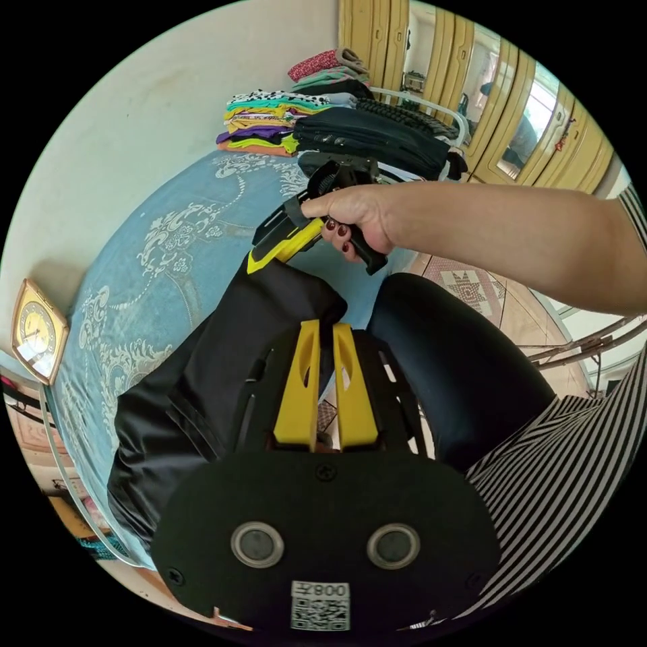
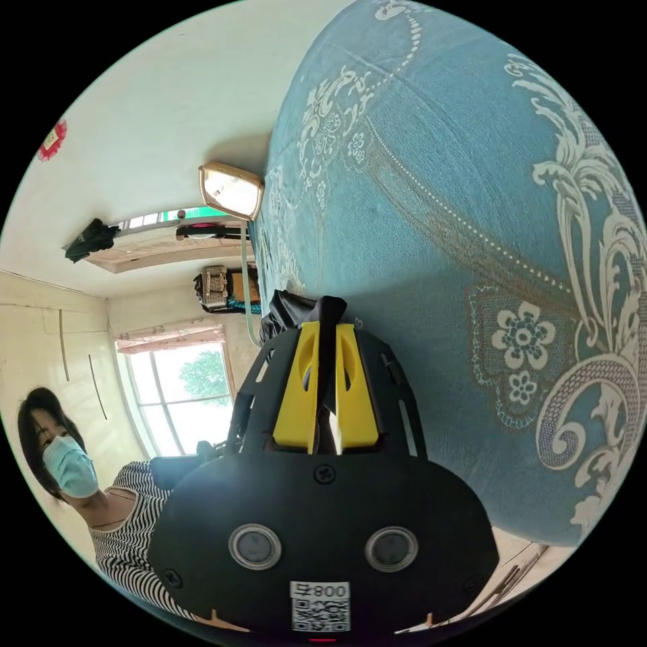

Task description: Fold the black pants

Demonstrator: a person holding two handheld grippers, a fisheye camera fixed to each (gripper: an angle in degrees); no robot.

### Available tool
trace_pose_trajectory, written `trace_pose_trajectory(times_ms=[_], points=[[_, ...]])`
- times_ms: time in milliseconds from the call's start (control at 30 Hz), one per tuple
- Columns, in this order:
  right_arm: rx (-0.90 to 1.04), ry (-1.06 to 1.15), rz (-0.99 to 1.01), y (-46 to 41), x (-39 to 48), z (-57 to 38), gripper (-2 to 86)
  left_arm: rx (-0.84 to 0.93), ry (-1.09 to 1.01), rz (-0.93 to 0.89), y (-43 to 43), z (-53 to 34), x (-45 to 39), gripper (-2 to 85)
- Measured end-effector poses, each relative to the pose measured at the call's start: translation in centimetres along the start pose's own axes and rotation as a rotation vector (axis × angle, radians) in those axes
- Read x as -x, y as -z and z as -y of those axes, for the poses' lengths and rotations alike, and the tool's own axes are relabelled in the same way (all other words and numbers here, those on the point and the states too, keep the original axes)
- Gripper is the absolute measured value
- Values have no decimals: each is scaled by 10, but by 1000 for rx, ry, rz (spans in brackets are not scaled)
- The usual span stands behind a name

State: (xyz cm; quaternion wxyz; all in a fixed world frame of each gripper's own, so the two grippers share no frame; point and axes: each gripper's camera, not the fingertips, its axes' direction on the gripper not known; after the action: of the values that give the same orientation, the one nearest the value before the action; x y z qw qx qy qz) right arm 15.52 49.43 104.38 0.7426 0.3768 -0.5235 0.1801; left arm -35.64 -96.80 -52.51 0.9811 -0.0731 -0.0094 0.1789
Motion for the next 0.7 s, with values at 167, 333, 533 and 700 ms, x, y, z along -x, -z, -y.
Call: trace_pose_trajectory(times_ms=[167, 333, 533, 700], points=[[-98, 46, 29, 47, 24, -16, 31, -88, -29, -32, 9, -14, 0, 26], [-183, -12, -46, 86, 27, -42, 28, -159, -33, -142, -5, -34, 5, 23], [-221, 22, 40, 69, 74, -55, 26, -216, 17, -173, -18, -114, 23, 24], [-176, 161, 85, 17, 164, -44, 26, -353, 204, -220, 2, -232, 85, 24]])
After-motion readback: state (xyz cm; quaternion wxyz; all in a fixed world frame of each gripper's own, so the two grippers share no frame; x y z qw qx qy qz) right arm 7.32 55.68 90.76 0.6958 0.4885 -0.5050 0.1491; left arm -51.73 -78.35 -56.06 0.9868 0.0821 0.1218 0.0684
